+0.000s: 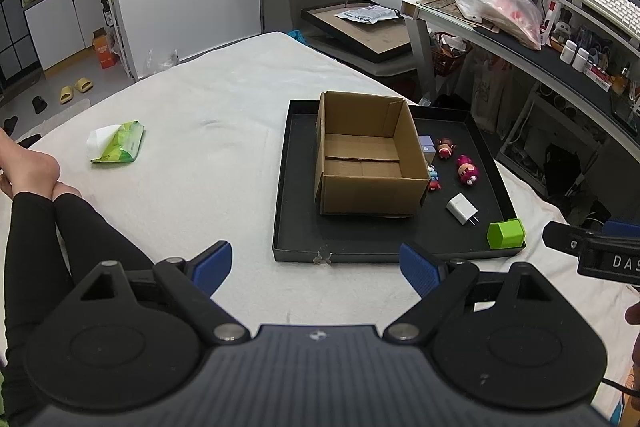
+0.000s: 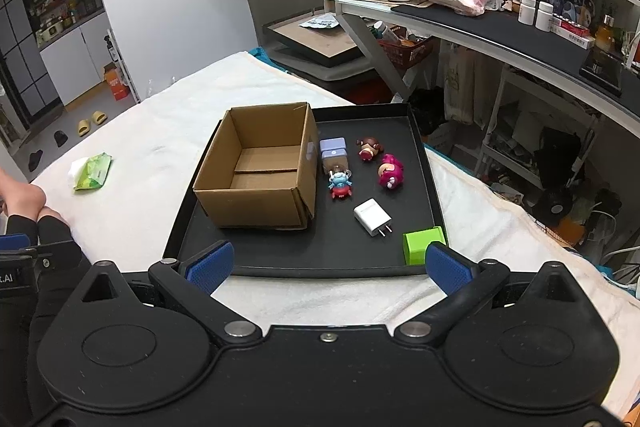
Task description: Organize rigid objects
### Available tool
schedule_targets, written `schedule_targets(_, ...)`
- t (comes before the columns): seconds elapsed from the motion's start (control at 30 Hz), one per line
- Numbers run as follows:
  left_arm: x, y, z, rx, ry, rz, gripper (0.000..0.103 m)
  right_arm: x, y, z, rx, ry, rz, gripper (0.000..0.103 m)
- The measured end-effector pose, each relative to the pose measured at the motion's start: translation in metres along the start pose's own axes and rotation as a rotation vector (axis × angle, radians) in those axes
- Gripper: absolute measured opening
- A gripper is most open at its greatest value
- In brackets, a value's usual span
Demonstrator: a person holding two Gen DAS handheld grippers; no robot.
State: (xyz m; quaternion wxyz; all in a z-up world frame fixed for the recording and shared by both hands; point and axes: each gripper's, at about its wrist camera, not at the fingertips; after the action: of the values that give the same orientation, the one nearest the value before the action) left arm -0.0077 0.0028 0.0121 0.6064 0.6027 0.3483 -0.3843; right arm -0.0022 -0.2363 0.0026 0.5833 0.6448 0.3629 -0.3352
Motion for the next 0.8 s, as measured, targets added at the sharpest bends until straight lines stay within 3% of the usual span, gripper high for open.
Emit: schedule_targets(0.8,0.0021,-0.0008,0.0037,0.000,-0.004,-0.007,0.090,0.0007,-0.0041,0.0065,0.029,-0.014,0.003,0.103)
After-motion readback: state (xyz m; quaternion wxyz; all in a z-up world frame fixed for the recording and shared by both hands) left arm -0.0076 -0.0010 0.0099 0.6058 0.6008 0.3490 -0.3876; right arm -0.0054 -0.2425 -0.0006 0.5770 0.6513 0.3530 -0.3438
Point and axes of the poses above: each gripper's, at about its wrist camera, not at the fingertips, and x roughly the way its jaws point, z to its right, y to its top, and after that the axes turned 14 degrees about -z, right-handed
